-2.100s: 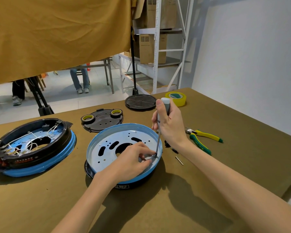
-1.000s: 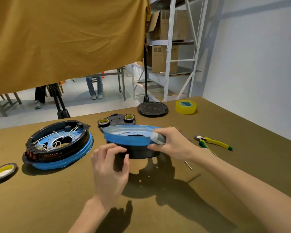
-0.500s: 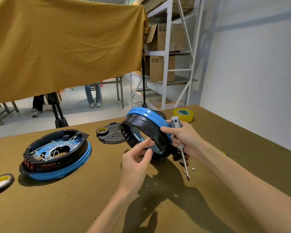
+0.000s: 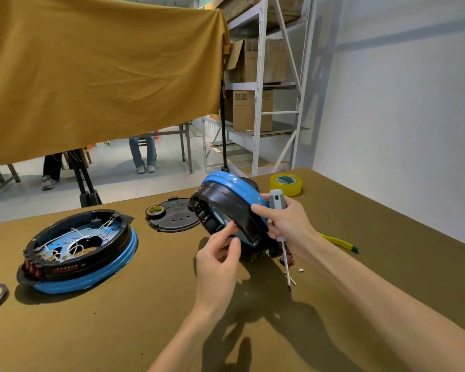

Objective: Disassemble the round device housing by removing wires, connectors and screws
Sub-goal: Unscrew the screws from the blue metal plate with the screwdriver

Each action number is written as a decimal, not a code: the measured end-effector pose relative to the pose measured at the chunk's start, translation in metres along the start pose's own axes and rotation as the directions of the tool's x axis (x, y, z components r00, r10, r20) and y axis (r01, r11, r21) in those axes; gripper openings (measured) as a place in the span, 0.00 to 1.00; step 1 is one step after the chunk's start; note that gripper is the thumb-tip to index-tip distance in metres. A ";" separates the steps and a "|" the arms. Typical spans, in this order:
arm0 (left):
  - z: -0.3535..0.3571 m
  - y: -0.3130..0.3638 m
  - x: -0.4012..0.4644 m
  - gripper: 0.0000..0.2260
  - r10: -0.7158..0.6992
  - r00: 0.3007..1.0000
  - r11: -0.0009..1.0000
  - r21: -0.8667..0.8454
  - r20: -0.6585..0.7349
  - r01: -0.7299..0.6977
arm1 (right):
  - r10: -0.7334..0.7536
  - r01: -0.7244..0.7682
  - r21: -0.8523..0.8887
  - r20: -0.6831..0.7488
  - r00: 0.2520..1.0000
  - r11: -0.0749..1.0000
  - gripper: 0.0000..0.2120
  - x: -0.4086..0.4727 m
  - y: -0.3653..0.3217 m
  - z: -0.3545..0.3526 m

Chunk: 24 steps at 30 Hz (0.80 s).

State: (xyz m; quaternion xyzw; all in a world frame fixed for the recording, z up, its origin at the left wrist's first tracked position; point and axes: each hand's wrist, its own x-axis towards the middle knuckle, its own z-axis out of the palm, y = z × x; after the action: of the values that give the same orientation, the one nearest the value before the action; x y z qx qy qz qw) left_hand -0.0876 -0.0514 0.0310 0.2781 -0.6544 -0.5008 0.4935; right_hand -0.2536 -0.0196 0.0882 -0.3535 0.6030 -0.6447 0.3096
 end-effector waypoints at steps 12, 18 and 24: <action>-0.064 -0.007 -0.008 0.14 -0.643 0.748 0.587 -0.522 0.165 0.619 | -0.034 0.233 -0.385 0.460 0.887 0.893 0.18 -0.047 0.027 0.063; -0.079 -0.026 0.002 0.28 -0.743 0.667 0.607 -0.364 0.054 0.706 | 0.078 0.193 -0.428 0.538 0.839 0.883 0.13 -0.050 0.022 0.065; -0.112 -0.034 0.015 0.36 -0.761 0.634 0.587 -0.272 0.137 0.763 | -0.193 0.251 -0.250 0.236 0.952 0.935 0.10 -0.034 0.001 0.051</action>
State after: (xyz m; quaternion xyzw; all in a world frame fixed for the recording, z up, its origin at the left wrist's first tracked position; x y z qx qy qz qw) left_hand 0.0065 -0.1187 0.0065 0.4500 -0.3880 -0.7589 0.2665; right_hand -0.1920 -0.0201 0.0853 -0.5248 0.6075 -0.5444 0.2433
